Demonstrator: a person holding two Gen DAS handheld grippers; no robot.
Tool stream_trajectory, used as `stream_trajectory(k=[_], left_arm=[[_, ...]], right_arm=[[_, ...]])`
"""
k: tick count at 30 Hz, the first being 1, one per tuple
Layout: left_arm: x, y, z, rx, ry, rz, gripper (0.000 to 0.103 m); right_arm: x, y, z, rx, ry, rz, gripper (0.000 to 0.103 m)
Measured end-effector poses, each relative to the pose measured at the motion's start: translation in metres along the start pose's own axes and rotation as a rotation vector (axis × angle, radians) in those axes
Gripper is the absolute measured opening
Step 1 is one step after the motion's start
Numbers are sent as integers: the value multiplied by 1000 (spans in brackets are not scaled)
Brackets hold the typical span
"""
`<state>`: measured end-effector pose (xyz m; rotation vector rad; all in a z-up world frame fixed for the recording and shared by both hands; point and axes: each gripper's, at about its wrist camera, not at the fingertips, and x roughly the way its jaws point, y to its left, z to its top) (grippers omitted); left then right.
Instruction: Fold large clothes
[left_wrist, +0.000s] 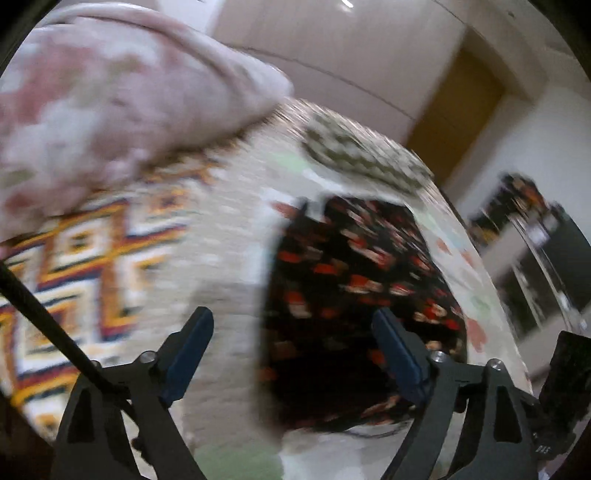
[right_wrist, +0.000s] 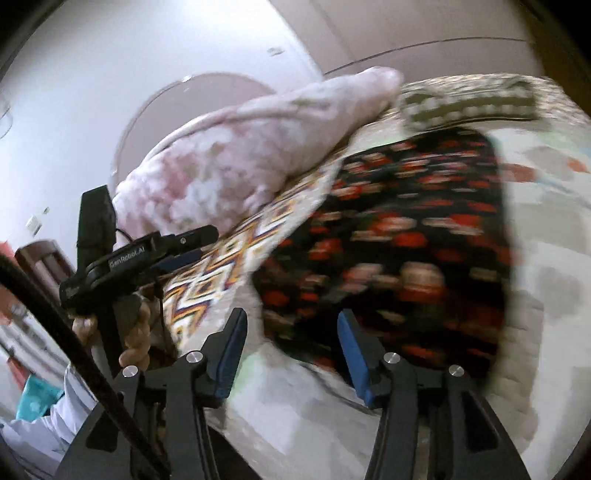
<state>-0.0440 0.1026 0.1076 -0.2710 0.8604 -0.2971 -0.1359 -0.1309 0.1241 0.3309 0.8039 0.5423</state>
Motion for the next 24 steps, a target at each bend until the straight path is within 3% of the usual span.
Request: stream_trajectory(k=[4, 6, 8, 9, 10, 14, 16, 20, 22, 24], left_arm=[[61, -25, 5, 16, 147, -120, 87], [80, -34, 6, 13, 195, -143, 85], [94, -48, 3, 66, 231, -124, 63], [97, -55, 2, 111, 236, -71, 28], [94, -56, 3, 119, 236, -56, 21], [45, -35, 14, 43, 160, -136, 18], [26, -19, 12, 42, 137, -106, 18], [46, 11, 1, 9, 186, -4, 18], [62, 20, -4, -10, 203, 9, 21], [68, 20, -4, -25, 189, 1, 24]], right_arm=[[-28, -33, -8, 80, -55, -69, 57], [-35, -47, -12, 115, -69, -93, 57], [-37, -55, -15, 133, -70, -107, 57], [-37, -57, -16, 138, -71, -112, 57], [-37, -60, -16, 143, -70, -120, 57], [-34, -64, -11, 142, -66, -161, 57], [-35, -66, -7, 139, -77, -163, 57], [-30, -66, 15, 130, -109, -153, 57], [-20, -65, 26, 115, -109, -146, 57], [-3, -62, 39, 103, -88, -131, 50]])
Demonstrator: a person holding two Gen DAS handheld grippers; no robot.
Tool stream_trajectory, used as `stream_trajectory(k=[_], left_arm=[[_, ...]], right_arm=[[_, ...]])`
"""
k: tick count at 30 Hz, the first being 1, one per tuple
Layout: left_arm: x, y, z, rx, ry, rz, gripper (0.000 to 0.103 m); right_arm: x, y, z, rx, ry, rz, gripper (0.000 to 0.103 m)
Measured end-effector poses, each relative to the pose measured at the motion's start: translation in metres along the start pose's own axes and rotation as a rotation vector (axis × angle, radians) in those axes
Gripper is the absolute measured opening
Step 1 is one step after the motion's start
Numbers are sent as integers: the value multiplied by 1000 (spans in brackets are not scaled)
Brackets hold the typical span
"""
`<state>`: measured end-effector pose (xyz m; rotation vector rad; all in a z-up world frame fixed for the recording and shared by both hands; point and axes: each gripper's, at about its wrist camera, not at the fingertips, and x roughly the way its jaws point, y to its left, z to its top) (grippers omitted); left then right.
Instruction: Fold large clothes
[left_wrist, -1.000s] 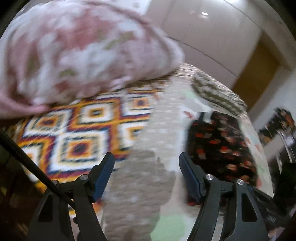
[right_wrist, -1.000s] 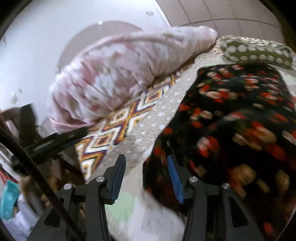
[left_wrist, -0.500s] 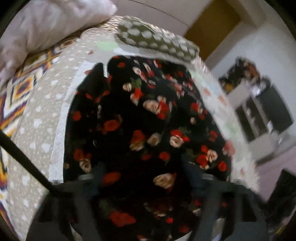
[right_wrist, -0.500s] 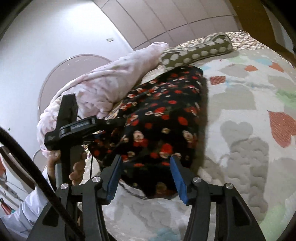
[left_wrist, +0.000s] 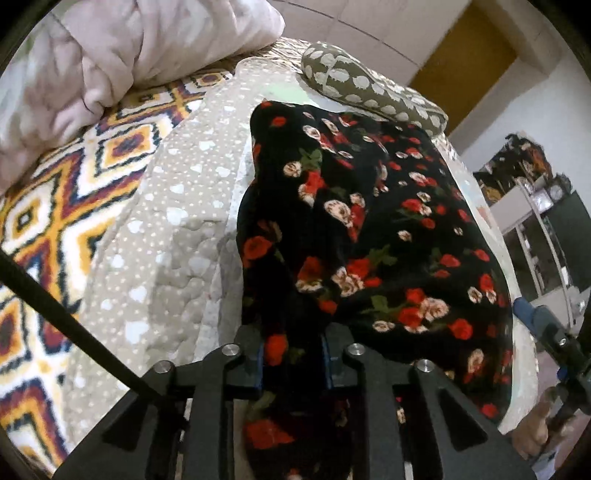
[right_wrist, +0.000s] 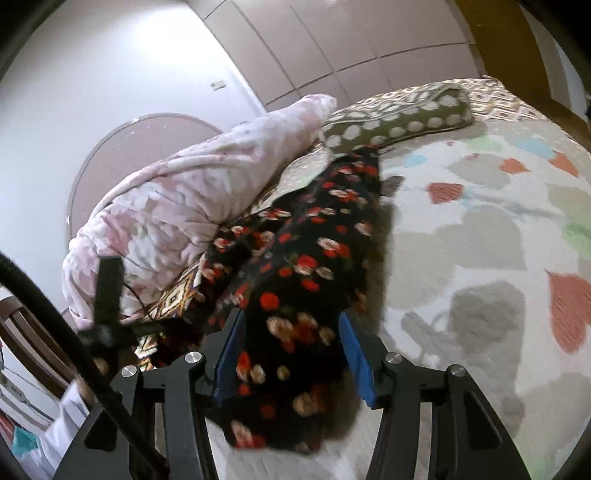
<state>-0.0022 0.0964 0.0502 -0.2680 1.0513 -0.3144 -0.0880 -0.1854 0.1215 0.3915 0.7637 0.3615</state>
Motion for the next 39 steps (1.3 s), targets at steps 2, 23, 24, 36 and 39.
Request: stream_trajectory(k=[2, 23, 24, 36, 39], left_arm=[[2, -3, 3, 10, -3, 12, 28], [0, -37, 55, 118, -82, 123, 49], [19, -27, 59, 100, -38, 152, 51], [-36, 5, 29, -69, -100, 7, 76], [-58, 1, 3, -30, -141, -28, 76]], right_arm=[[22, 6, 6, -10, 52, 17, 46], [51, 1, -7, -140, 67, -270, 59], [51, -2, -7, -126, 70, -263, 62], [29, 1, -5, -107, 24, -235, 68], [14, 20, -11, -165, -3, -237, 45]])
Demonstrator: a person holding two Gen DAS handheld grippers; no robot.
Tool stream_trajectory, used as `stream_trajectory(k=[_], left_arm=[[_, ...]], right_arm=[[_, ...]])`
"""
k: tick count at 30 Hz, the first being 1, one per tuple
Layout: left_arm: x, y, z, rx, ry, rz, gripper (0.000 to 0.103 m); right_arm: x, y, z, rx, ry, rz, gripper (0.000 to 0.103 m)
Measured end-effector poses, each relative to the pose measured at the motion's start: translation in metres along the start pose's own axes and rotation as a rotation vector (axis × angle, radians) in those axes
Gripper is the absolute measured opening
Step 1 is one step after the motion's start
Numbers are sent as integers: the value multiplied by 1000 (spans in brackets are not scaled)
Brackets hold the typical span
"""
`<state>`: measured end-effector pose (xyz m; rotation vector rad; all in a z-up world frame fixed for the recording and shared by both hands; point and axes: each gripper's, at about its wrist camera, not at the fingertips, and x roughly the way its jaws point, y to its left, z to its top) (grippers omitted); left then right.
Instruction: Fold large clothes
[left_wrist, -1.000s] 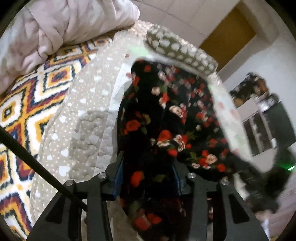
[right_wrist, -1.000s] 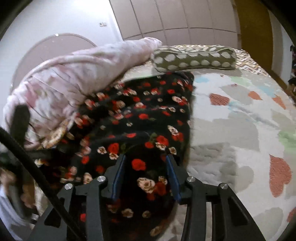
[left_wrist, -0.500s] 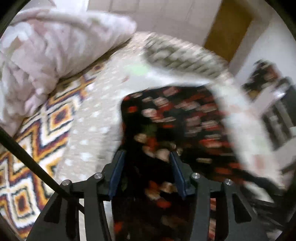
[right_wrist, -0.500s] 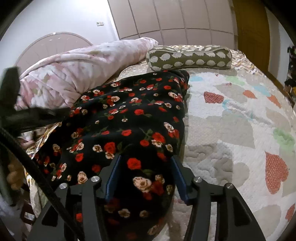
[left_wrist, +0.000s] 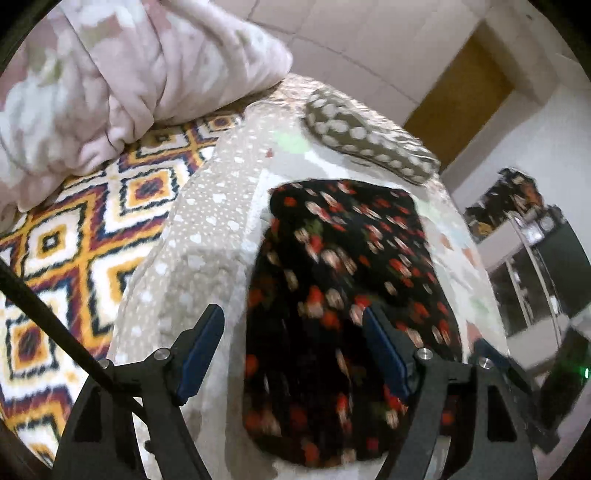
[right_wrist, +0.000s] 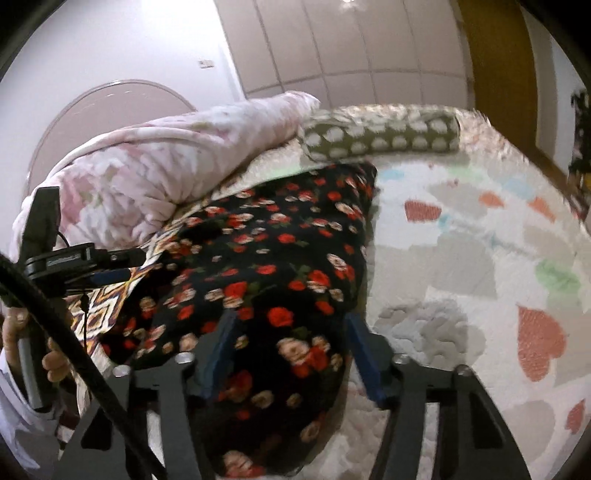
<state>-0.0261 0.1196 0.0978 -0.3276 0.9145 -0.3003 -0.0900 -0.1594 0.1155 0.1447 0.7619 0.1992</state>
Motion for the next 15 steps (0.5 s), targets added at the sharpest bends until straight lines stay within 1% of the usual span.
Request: stream_trajectory(k=[2, 3, 5, 6, 7, 9, 10, 11, 12, 13, 14, 15], left_arm=[[-3, 1, -20, 33, -3, 11, 76], [2, 3, -31, 46, 17, 28, 76], [21, 13, -47, 26, 87, 55, 77], [32, 19, -53, -3, 116, 47, 77], [38, 27, -56, -47, 132, 10, 77], [35, 37, -53, -119, 141, -51, 76], [28, 39, -50, -136, 128, -78, 76], [20, 39, -46, -135, 99, -93, 76], [11, 39, -43, -127, 68, -103, 76], [1, 38, -39, -120, 33, -119, 76], [-6, 39, -35, -119, 4, -148, 77], [-8, 39, -32, -117, -9, -166, 81]], right_arm=[[-6, 9, -6, -26, 2, 11, 30], [-6, 12, -10, -31, 7, 20, 29], [-1, 13, -17, -34, 35, 27, 29], [5, 12, -22, -36, 51, 13, 29], [11, 11, -26, -43, 64, 1, 29], [12, 11, -27, -53, 77, 1, 30], [9, 10, -25, -47, 72, 7, 32], [1, 7, -20, -30, 56, 25, 43], [-5, 3, -15, -9, 32, 44, 63], [-10, -1, -11, 6, 14, 57, 74], [-14, -10, -5, 36, -15, 74, 88], [-16, -15, -1, 56, -31, 80, 89]])
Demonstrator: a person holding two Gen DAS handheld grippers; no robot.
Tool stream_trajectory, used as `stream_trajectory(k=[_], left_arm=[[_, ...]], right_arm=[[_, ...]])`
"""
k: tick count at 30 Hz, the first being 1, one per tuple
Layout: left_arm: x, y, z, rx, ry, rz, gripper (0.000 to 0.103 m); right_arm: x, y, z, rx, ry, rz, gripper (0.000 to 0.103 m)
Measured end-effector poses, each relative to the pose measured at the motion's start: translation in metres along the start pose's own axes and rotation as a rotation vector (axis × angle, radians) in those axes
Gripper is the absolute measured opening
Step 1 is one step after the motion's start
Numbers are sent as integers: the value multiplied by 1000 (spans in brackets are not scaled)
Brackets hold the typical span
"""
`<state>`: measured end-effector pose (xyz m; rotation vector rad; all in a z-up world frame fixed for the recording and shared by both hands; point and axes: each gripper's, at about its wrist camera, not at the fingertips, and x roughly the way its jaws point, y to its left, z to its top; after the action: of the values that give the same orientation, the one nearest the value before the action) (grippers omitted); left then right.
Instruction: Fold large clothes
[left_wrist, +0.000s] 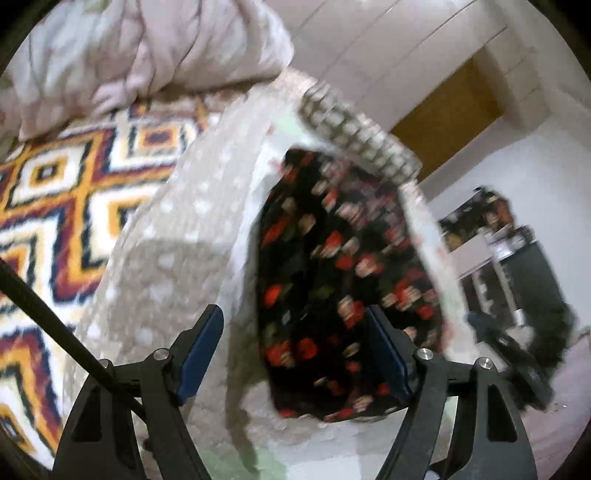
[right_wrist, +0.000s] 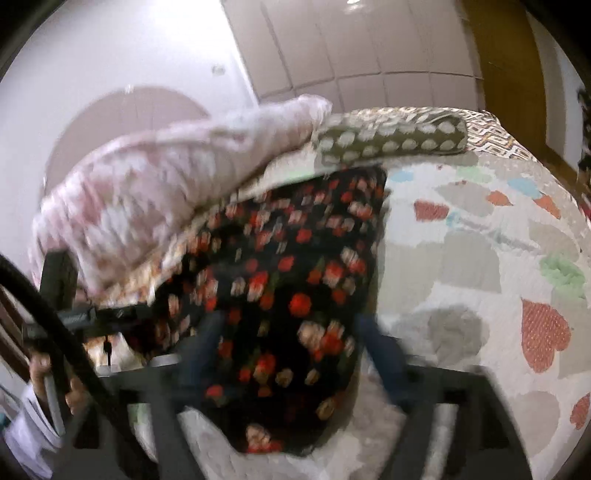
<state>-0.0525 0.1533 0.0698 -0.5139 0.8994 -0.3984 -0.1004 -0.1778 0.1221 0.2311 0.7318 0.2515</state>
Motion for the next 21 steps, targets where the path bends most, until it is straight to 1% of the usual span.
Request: stream_trajectory(k=[1, 2, 4, 6, 8, 9, 10, 11, 12, 13, 14, 15, 17, 18, 21], left_arm=[[1, -1, 4, 8, -8, -15, 86], [4, -2, 8, 11, -7, -21, 88], [18, -4, 12, 19, 21, -56, 90], [39, -3, 13, 20, 78, -84, 90], [62, -1, 11, 15, 126, -79, 90], [71, 0, 8, 12, 147, -65, 90], [83, 1, 4, 3, 168, -51, 90], [88, 1, 1, -4, 167, -47, 90], [90, -1, -1, -11, 148, -38, 91], [91, -5, -1, -11, 135, -32, 91], [91, -9, 0, -12, 133, -34, 91], [92, -15, 1, -15, 129, -37, 91], [96, -29, 5, -3, 114, -23, 90], [100, -41, 7, 15, 105, -21, 90], [120, -73, 15, 57, 100, -42, 90]], right_arm=[[1, -9, 6, 36, -14, 6, 89], [8, -17, 12, 66, -5, 19, 91], [33, -33, 22, 119, 53, 65, 92], [65, -52, 27, 193, 122, 97, 92], [100, -68, 27, 260, 200, 165, 93], [115, -76, 26, 300, 215, 212, 94], [129, -83, 25, 348, 229, 272, 94], [145, -92, 22, 418, 256, 350, 95], [160, -99, 18, 502, 289, 423, 92], [168, -103, 18, 551, 293, 454, 87], [171, -104, 19, 563, 289, 462, 75], [173, -102, 24, 561, 299, 483, 66], [162, -95, 37, 486, 281, 462, 54], [154, -91, 44, 449, 265, 461, 51], [128, -98, 69, 376, 181, 430, 50]])
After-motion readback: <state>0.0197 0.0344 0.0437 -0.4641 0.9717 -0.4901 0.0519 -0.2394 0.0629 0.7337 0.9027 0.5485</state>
